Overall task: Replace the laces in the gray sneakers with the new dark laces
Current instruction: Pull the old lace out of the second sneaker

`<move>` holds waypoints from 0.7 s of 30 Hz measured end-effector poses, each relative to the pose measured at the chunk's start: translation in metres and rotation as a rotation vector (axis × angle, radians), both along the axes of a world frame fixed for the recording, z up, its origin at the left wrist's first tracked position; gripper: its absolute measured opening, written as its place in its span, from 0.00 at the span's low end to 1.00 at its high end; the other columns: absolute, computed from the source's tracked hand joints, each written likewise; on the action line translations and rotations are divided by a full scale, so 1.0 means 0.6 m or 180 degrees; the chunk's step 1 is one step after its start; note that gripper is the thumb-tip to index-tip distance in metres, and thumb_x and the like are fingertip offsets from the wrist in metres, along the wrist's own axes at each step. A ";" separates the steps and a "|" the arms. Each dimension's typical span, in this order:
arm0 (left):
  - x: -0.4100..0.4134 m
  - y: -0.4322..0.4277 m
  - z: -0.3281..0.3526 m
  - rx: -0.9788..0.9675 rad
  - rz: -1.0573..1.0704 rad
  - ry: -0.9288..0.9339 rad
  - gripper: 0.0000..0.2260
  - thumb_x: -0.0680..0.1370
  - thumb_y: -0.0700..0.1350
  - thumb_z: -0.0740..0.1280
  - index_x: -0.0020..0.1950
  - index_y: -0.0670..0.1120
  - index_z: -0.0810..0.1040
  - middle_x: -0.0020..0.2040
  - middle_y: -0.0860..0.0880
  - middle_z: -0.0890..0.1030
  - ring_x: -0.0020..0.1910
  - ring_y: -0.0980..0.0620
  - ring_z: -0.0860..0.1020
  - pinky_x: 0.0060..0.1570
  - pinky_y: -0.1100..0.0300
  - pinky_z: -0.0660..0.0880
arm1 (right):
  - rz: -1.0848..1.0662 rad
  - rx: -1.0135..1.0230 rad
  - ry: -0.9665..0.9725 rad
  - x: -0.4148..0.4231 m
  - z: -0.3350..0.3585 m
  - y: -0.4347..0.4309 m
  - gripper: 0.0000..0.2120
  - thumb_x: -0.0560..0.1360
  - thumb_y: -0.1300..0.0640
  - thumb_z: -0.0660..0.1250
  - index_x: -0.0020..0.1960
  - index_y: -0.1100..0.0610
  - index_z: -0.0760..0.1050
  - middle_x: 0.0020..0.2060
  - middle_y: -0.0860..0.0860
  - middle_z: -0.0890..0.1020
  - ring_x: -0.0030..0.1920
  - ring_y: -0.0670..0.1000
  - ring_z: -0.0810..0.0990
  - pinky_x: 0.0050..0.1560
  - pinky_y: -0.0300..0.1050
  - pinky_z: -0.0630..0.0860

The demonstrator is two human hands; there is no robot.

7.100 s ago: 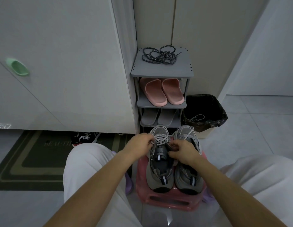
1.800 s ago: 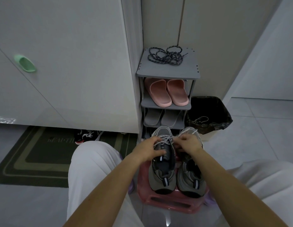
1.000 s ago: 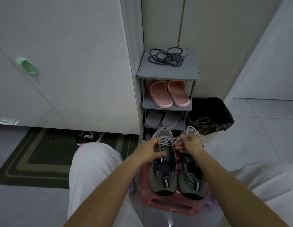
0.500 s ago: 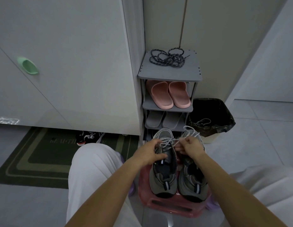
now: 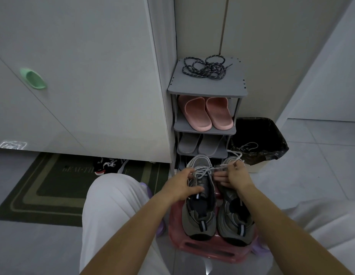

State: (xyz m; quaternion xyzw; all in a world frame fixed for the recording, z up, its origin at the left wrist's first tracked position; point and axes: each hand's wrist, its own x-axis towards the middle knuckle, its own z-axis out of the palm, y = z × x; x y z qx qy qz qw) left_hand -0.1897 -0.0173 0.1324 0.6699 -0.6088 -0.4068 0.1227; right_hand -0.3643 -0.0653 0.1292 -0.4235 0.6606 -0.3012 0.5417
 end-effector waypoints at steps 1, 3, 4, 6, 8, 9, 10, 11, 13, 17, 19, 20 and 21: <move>0.000 0.000 0.000 -0.0008 0.0004 0.0017 0.33 0.72 0.54 0.72 0.73 0.51 0.62 0.68 0.50 0.72 0.64 0.52 0.73 0.62 0.58 0.70 | 0.0082 -0.0009 0.0016 0.001 0.001 0.000 0.06 0.82 0.57 0.49 0.50 0.57 0.62 0.40 0.57 0.83 0.26 0.45 0.81 0.31 0.40 0.75; 0.000 0.001 0.002 -0.0010 -0.0002 0.0120 0.32 0.73 0.54 0.71 0.73 0.49 0.64 0.68 0.50 0.72 0.64 0.52 0.72 0.61 0.61 0.69 | 0.0348 -0.0017 0.0113 0.002 0.000 -0.001 0.07 0.81 0.56 0.54 0.53 0.60 0.67 0.40 0.54 0.82 0.30 0.45 0.81 0.34 0.41 0.76; 0.001 0.001 0.002 0.0000 -0.0007 0.0187 0.30 0.73 0.54 0.71 0.72 0.48 0.65 0.67 0.51 0.72 0.64 0.53 0.72 0.59 0.63 0.69 | 0.0502 0.0003 0.0208 0.001 -0.001 -0.001 0.09 0.80 0.56 0.58 0.55 0.62 0.70 0.40 0.53 0.82 0.34 0.47 0.82 0.37 0.42 0.77; 0.002 0.001 -0.001 -0.0046 0.0062 0.0316 0.24 0.76 0.53 0.67 0.69 0.46 0.70 0.64 0.50 0.74 0.62 0.53 0.73 0.56 0.65 0.68 | 0.0894 -0.0026 0.0505 -0.006 0.001 0.000 0.15 0.77 0.54 0.65 0.57 0.63 0.75 0.43 0.53 0.82 0.43 0.50 0.82 0.47 0.45 0.79; 0.002 0.000 -0.010 -0.0245 0.0310 0.0414 0.16 0.80 0.52 0.62 0.60 0.42 0.76 0.58 0.47 0.79 0.57 0.50 0.77 0.49 0.64 0.70 | 0.1266 -0.0150 0.0920 -0.014 0.014 0.010 0.14 0.74 0.51 0.69 0.54 0.59 0.78 0.44 0.51 0.82 0.46 0.50 0.81 0.51 0.42 0.78; 0.000 -0.001 -0.015 -0.0375 0.0428 0.0400 0.14 0.80 0.49 0.61 0.56 0.41 0.78 0.54 0.45 0.80 0.54 0.49 0.78 0.45 0.64 0.68 | 0.1447 -0.0205 0.1082 -0.015 0.023 0.018 0.12 0.73 0.50 0.70 0.52 0.56 0.78 0.45 0.50 0.82 0.47 0.49 0.80 0.51 0.39 0.76; -0.002 -0.002 -0.021 -0.0470 0.0521 0.0345 0.11 0.80 0.46 0.61 0.54 0.40 0.78 0.52 0.45 0.81 0.51 0.50 0.78 0.43 0.65 0.67 | 0.1631 -0.0257 0.1219 -0.015 0.025 0.025 0.14 0.71 0.50 0.71 0.54 0.55 0.79 0.46 0.49 0.81 0.49 0.48 0.80 0.52 0.39 0.76; -0.006 -0.004 -0.025 -0.0533 0.0599 0.0283 0.09 0.80 0.44 0.62 0.54 0.41 0.79 0.52 0.45 0.81 0.49 0.52 0.77 0.43 0.66 0.67 | 0.1795 -0.0337 0.1306 -0.013 0.026 0.033 0.16 0.71 0.50 0.72 0.55 0.56 0.79 0.48 0.50 0.82 0.51 0.48 0.80 0.55 0.42 0.75; -0.012 -0.009 -0.031 -0.0593 0.0735 0.0167 0.07 0.78 0.43 0.65 0.52 0.42 0.79 0.51 0.46 0.81 0.46 0.55 0.75 0.44 0.65 0.68 | 0.1900 -0.0460 0.1323 -0.009 0.020 0.047 0.19 0.70 0.53 0.73 0.59 0.56 0.77 0.53 0.50 0.82 0.54 0.48 0.80 0.59 0.42 0.74; -0.020 -0.024 -0.031 -0.0585 0.0717 -0.0072 0.05 0.77 0.45 0.66 0.48 0.45 0.77 0.50 0.47 0.80 0.46 0.51 0.76 0.46 0.59 0.71 | 0.1796 -0.0615 0.1154 -0.015 0.006 0.053 0.22 0.71 0.57 0.72 0.64 0.57 0.74 0.57 0.50 0.81 0.55 0.45 0.79 0.54 0.32 0.70; -0.025 -0.030 -0.024 -0.0548 0.0541 -0.0200 0.04 0.78 0.45 0.64 0.47 0.45 0.76 0.49 0.47 0.79 0.46 0.50 0.76 0.47 0.57 0.72 | 0.1745 -0.0615 0.1027 -0.018 0.005 0.054 0.21 0.71 0.58 0.72 0.63 0.57 0.75 0.56 0.50 0.81 0.52 0.43 0.79 0.52 0.30 0.70; -0.026 -0.033 -0.020 -0.0542 0.0400 -0.0342 0.04 0.79 0.44 0.63 0.47 0.45 0.74 0.49 0.46 0.79 0.46 0.49 0.76 0.46 0.57 0.72 | 0.1714 -0.0588 0.0976 -0.020 0.004 0.054 0.21 0.71 0.58 0.72 0.63 0.57 0.75 0.56 0.50 0.81 0.52 0.43 0.78 0.52 0.30 0.70; -0.026 -0.037 -0.015 -0.0544 0.0224 -0.0534 0.05 0.79 0.44 0.61 0.48 0.44 0.73 0.48 0.45 0.78 0.46 0.47 0.76 0.44 0.57 0.71 | 0.1683 -0.0568 0.0927 -0.022 0.002 0.053 0.21 0.71 0.59 0.72 0.62 0.57 0.75 0.55 0.50 0.81 0.51 0.43 0.78 0.52 0.31 0.71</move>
